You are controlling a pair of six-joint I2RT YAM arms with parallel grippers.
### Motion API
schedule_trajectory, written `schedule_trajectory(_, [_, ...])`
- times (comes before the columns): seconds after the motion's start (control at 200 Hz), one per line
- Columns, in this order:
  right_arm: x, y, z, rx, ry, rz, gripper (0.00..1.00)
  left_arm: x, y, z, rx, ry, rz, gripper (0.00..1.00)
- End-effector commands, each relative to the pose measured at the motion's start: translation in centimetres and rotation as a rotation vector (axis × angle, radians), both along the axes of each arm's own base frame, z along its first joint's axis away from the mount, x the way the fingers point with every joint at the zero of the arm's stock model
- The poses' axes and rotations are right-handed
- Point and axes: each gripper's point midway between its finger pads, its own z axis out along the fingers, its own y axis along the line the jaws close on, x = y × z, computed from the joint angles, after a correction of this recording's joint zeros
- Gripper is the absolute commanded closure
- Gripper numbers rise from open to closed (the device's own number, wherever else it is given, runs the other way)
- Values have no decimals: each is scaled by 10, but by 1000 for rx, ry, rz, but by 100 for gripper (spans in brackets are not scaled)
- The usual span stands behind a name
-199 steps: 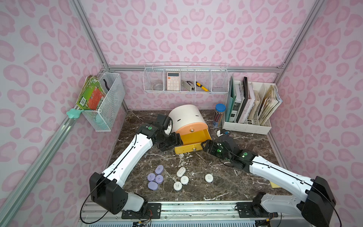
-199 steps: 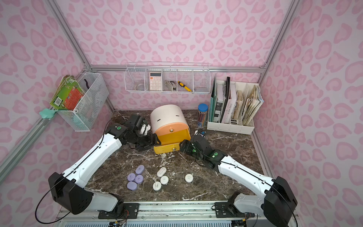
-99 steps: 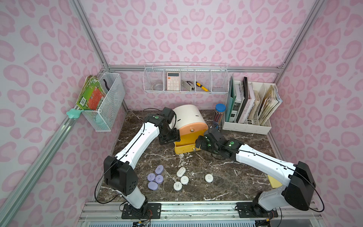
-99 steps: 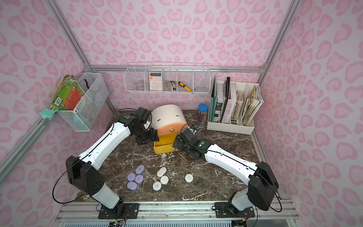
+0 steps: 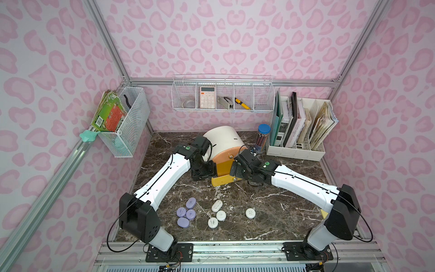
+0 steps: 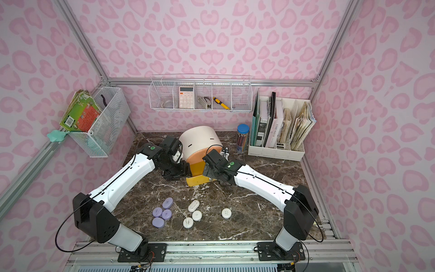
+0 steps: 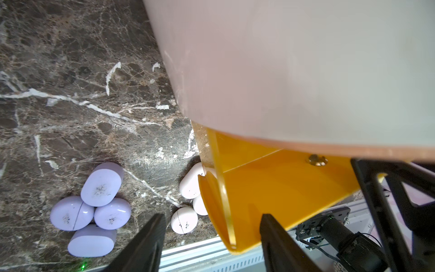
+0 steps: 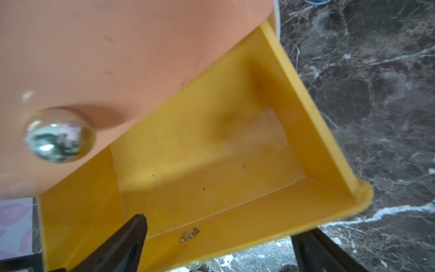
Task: Put the bluetooth earphones in the drawer according to color
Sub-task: Open the drawer in the storage box.
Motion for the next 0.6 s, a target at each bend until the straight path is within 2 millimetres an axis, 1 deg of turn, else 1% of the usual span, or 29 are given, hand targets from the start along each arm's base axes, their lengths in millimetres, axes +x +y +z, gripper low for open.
schedule_trajectory(0.0, [-1,-5,4,-24,-13,1,3,-2,-8,6,-42,7,-19,31])
schedule_trajectory(0.095, [0,2,2,-5,-2,11,3,8,-3,15,3,-17,-21,29])
schedule_trajectory(0.2, [-1,19,-2,2,9,34,2,20,4,29,33,-57,-16,27])
schedule_trajectory(0.25, [-1,26,-4,-11,16,40,2,27,8,32,37,-72,-9,26])
schedule_trajectory(0.365, [0,37,-15,-63,47,44,2,40,20,28,82,-72,23,26])
schedule_trajectory(0.465, [-3,42,-24,-131,74,53,5,47,20,20,71,-39,24,27])
schedule_trajectory(0.6, [-8,42,-23,-199,80,54,7,57,18,7,87,-8,21,27])
